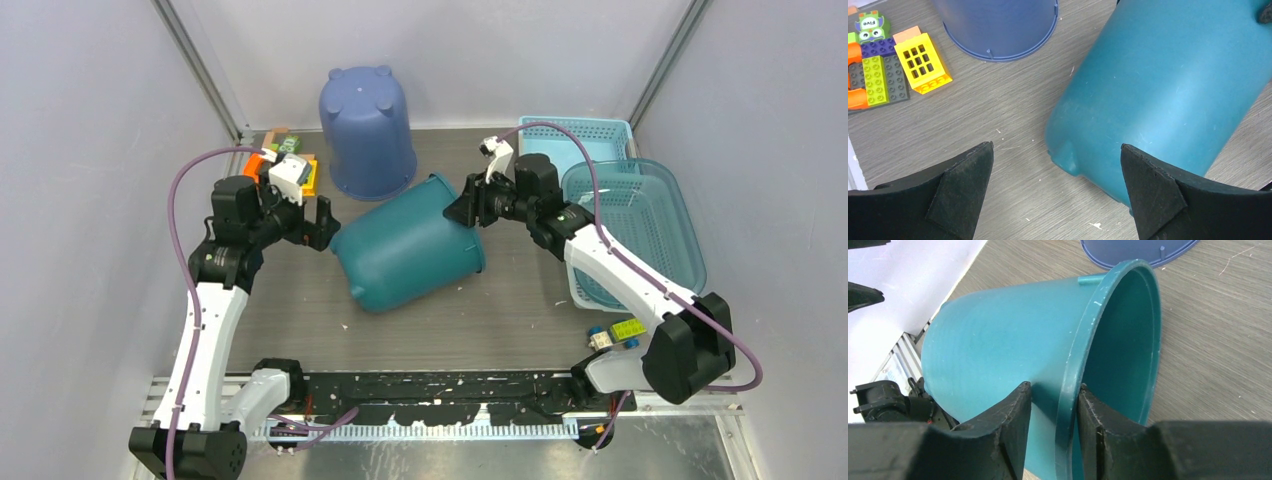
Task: Turn the large container upside down
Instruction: Turn the container upside down at the center of the board.
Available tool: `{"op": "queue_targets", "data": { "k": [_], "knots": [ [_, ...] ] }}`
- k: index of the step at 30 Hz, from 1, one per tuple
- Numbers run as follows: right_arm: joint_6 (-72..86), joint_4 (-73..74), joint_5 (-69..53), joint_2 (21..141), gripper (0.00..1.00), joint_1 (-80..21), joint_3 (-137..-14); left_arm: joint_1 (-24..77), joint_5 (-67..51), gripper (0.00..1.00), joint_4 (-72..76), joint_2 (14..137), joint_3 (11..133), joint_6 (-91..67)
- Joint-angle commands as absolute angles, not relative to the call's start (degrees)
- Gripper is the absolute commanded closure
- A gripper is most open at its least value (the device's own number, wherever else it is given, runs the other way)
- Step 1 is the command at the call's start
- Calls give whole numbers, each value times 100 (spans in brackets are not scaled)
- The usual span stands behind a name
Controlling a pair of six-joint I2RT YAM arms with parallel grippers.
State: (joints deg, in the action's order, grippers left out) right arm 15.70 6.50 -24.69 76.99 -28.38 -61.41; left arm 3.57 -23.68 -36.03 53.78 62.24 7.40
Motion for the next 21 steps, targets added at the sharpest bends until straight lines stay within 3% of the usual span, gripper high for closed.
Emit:
{"op": "queue_targets", "data": {
  "k": [1, 8, 21],
  "knots": [
    [1259, 587, -2262, 7515, 49, -2854, -6141, 308, -2541, 0, -3293, 5403, 6171, 626],
    [1176, 799, -2132, 7527, 37, -2855, -6407, 310, -2633, 0, -3178, 5472, 6088, 519],
    [1098, 1023, -1903, 7900, 41, -2873, -7214, 312, -2943, 0, -3002, 5536, 5935, 397]
  ]
}}
